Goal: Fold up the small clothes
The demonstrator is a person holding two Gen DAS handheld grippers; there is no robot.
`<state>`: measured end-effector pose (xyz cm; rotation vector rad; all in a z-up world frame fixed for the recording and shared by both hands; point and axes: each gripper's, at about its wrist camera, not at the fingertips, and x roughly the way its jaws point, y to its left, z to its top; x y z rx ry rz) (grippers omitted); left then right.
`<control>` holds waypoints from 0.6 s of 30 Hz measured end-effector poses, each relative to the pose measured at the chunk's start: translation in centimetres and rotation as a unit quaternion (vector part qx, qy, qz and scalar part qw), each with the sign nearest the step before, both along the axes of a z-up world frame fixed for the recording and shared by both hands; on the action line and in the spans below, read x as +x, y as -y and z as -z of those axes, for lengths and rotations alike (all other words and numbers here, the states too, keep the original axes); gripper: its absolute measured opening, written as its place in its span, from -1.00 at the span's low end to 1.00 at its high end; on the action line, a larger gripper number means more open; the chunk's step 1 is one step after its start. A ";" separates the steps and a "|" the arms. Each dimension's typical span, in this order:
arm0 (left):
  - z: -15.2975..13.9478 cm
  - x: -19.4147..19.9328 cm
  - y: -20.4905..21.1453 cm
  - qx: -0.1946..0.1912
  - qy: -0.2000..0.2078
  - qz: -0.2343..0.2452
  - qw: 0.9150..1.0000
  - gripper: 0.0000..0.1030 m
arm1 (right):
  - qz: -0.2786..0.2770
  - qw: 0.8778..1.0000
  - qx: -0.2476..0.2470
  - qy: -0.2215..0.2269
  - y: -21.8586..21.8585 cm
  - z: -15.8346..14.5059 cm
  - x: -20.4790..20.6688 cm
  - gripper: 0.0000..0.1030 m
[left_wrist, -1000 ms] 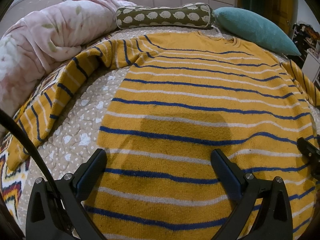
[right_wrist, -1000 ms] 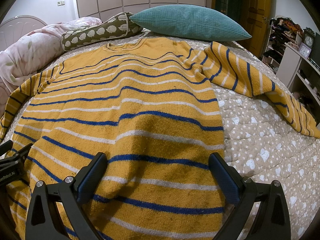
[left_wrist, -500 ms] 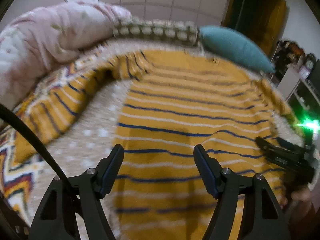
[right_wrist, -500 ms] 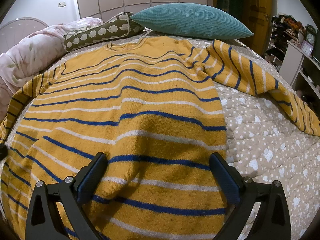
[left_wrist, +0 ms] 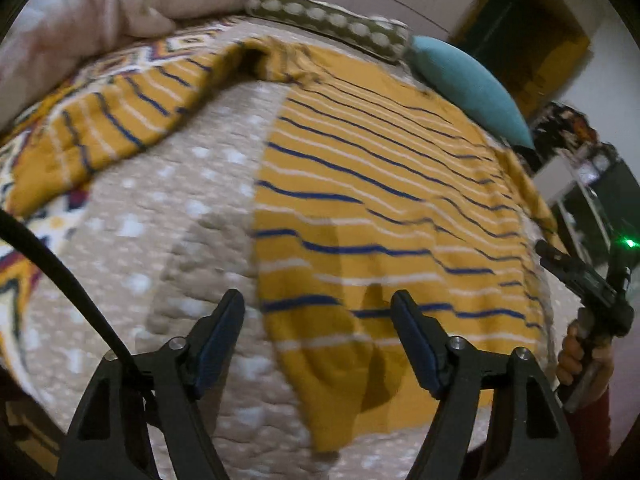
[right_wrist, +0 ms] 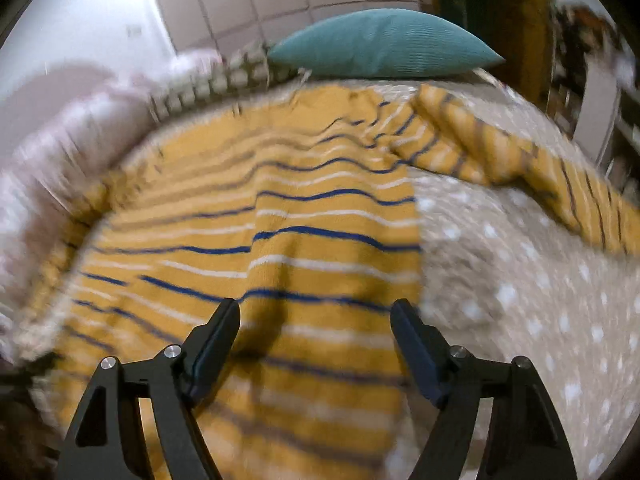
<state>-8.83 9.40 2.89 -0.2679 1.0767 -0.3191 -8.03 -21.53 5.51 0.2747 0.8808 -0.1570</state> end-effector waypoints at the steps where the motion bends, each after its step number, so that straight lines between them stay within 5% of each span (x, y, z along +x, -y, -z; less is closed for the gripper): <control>1: 0.2 0.1 0.3 -0.009 -0.010 0.006 1.000 0.25 | 0.007 1.000 0.009 0.000 0.9 -0.6 -1.5 0.57; 6: 0.8 -0.1 1.1 -0.023 -0.005 -0.010 1.000 0.14 | 0.045 0.997 0.058 0.009 4.1 0.8 -8.9 0.58; 10: 0.6 -0.3 1.9 -0.012 -0.002 -0.011 1.000 0.10 | 0.035 0.997 0.074 -0.007 2.7 2.3 -10.9 0.56; 12: 0.4 -0.2 2.7 -0.002 -0.010 -0.003 1.000 -0.63 | 0.021 0.998 0.051 0.002 0.8 2.3 -10.9 0.47; 13: 0.5 -0.2 3.2 0.013 -0.019 0.002 1.000 -0.83 | 0.011 0.999 0.049 0.005 -0.4 2.2 -10.6 0.37; 18: 0.3 0.0 2.6 0.006 -0.027 -0.007 1.000 -0.85 | -0.023 0.999 0.029 -0.021 -5.1 3.4 -8.1 0.31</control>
